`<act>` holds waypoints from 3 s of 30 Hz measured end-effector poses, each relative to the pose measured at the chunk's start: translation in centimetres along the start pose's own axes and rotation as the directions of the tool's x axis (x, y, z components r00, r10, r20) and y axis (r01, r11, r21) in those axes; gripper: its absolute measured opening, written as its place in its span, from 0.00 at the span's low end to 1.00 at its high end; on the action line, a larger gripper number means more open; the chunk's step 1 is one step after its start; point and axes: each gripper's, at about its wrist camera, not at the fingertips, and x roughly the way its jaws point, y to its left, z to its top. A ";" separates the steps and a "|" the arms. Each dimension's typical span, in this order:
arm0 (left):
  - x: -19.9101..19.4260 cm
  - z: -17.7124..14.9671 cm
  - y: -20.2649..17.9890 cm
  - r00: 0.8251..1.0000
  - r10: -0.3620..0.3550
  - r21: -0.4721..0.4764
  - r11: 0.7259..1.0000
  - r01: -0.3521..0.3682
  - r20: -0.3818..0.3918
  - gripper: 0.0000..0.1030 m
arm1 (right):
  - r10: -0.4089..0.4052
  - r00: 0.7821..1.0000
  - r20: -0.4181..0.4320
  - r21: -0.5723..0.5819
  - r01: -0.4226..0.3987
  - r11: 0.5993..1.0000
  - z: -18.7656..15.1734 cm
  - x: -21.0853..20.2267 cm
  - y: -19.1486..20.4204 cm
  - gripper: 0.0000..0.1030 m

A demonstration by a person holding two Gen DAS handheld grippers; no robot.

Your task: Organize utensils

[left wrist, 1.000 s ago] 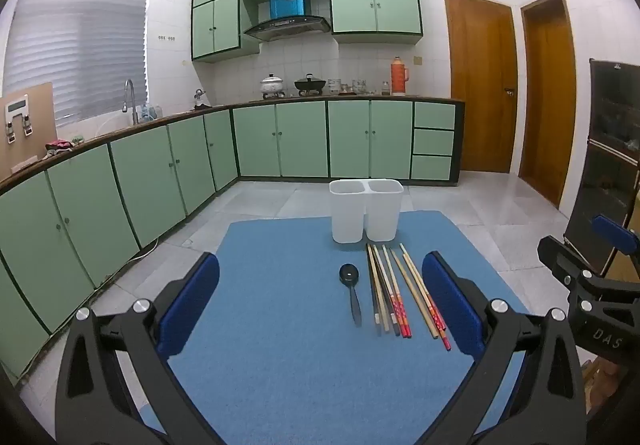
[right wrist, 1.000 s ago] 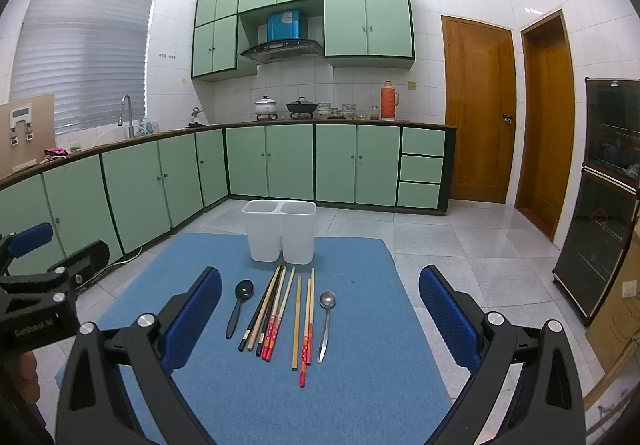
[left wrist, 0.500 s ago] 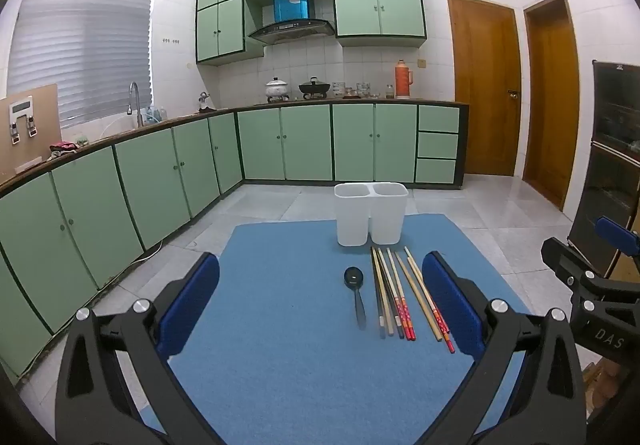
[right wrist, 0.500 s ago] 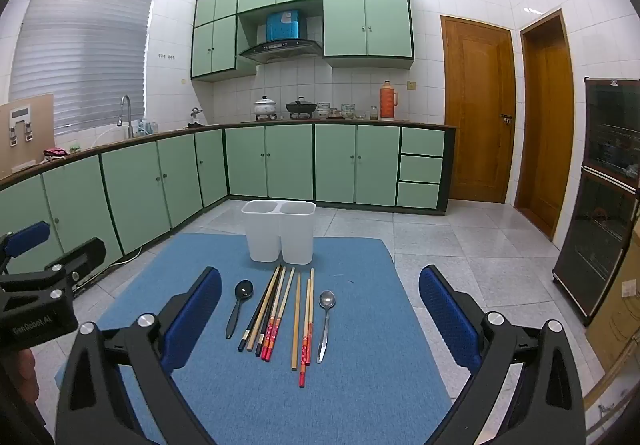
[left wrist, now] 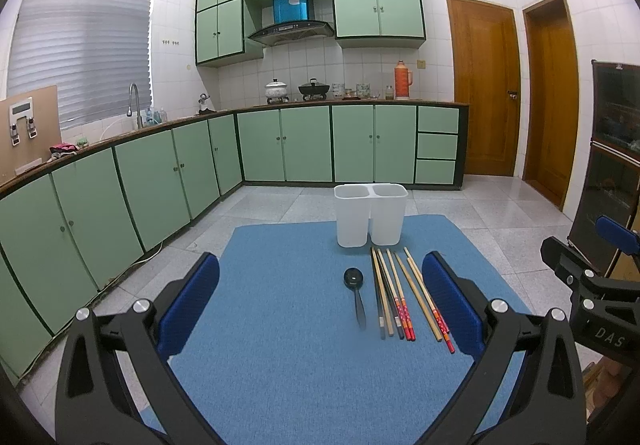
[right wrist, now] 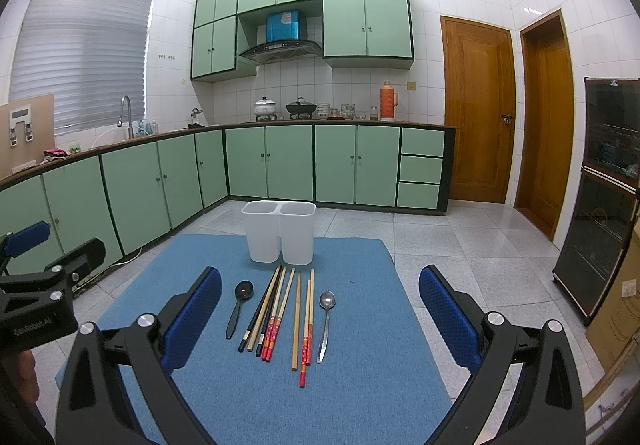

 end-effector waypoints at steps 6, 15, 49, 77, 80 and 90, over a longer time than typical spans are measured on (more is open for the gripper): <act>-0.1 0.2 0.1 1.000 0.001 0.001 1.000 -0.001 0.000 0.95 | 0.001 1.000 0.000 0.001 -0.001 1.000 0.0 0.0 0.0 0.94; -0.4 0.4 0.3 1.000 0.003 0.000 1.000 -0.003 0.002 0.95 | 0.000 1.000 0.000 0.000 0.000 1.000 0.0 0.0 0.0 0.94; 0.0 -0.1 -0.2 1.000 0.001 0.001 1.000 -0.001 0.005 0.95 | 0.000 1.000 0.000 0.000 0.000 1.000 0.0 0.1 0.1 0.94; 6.8 -0.5 0.8 0.990 0.028 0.018 0.999 -0.026 -0.135 0.95 | -0.034 0.994 -0.104 0.004 0.034 0.999 -0.1 6.0 -1.7 0.94; 10.0 -0.5 1.2 0.983 0.025 0.020 1.000 -0.021 -0.184 0.95 | -0.030 0.988 -0.151 0.020 0.034 0.999 -0.2 8.8 -2.5 0.92; 23.4 -1.8 0.0 0.920 -0.032 0.004 0.999 0.037 -0.391 0.93 | 0.097 0.901 -0.423 0.096 -0.062 0.993 -1.6 21.2 -5.2 0.67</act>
